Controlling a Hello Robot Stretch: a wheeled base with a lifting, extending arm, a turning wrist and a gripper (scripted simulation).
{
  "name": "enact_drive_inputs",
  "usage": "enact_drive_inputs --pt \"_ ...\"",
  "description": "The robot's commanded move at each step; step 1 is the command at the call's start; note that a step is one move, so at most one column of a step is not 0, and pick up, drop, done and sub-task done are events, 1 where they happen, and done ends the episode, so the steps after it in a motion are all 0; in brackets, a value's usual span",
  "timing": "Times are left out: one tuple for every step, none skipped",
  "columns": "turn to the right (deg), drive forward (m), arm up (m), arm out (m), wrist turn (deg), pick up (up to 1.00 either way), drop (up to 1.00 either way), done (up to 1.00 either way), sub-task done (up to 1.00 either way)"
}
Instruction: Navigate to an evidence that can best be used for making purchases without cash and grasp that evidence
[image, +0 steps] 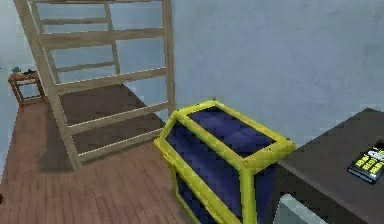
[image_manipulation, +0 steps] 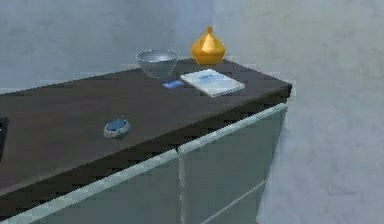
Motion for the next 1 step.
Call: enact_drive_inputs --pt "45.0 0.0 0.0 0.0 0.0 0.0 0.0 0.0 0.0"
